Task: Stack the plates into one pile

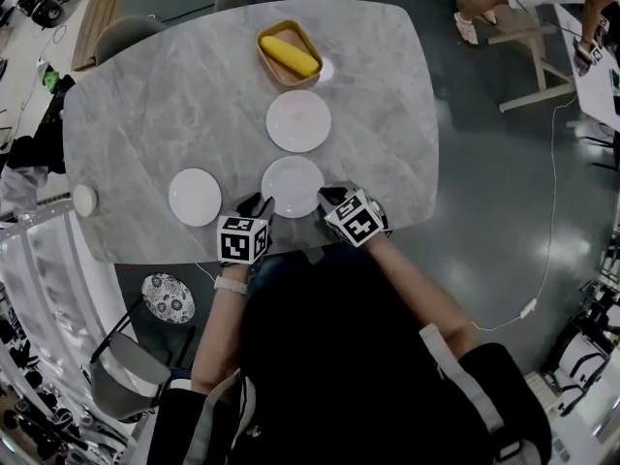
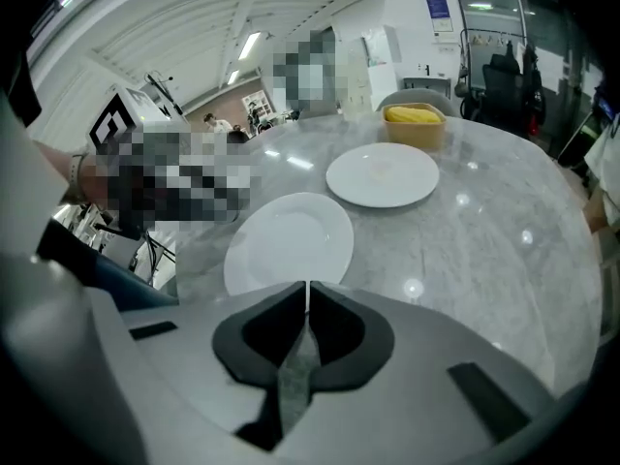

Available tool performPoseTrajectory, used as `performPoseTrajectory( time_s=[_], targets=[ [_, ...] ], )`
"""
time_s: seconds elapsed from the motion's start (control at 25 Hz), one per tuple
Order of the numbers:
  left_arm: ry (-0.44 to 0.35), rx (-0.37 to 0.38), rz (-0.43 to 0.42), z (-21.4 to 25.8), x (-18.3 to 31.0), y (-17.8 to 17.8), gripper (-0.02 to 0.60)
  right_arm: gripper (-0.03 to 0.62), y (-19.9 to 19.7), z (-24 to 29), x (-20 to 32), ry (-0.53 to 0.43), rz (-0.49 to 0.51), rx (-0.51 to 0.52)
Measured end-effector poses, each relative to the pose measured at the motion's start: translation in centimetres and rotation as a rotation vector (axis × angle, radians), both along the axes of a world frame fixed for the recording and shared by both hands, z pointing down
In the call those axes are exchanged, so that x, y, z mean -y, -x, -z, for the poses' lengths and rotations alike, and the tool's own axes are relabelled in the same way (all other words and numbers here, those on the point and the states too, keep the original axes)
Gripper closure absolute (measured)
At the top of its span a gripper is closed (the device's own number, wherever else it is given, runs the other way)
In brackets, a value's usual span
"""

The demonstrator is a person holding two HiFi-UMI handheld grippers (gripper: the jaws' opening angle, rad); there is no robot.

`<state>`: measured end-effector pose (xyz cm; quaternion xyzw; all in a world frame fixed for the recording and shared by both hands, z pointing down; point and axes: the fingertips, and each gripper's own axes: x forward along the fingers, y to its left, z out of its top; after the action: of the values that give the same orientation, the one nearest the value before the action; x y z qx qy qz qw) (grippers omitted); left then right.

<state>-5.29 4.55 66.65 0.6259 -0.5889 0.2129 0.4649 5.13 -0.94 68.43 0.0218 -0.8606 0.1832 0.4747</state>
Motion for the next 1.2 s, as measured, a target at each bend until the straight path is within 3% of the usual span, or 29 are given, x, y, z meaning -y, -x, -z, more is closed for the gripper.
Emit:
performPoseTrajectory(
  time_s=[0.32, 0.68, 0.84, 0.92, 1.2],
  targets=[
    [0.02, -0.048, -0.075, -1.0, 0.2, 0.4, 0.419, 0.574, -0.1, -0.6, -0.2, -0.036, -0.059, -0.035],
    [-0.006, -0.145, -0.175, -1.1, 1.5, -1.0, 0.417, 0.574, -0.5, -1.6, -0.8, -0.051, -0.091, -0.072],
    [-0.01, -0.15, -0.225, -1.3, 2.1, -1.5, 0.422, 0.574, -0.4, -1.4, -0.6, -0.064, -0.131, -0.063],
    [-0.01, -0.157, -0.244, -1.3, 2.2, -1.6, 0.457, 0.574, -0.5, -1.5, -0.5, -0.08, -0.141, -0.066],
    [-0.02, -0.207, -0.266, -1.3, 2.4, -2.1, 0.488, 0.573, -1.6, -1.2, -1.1, -0.099, -0.15, -0.114]
  ],
)
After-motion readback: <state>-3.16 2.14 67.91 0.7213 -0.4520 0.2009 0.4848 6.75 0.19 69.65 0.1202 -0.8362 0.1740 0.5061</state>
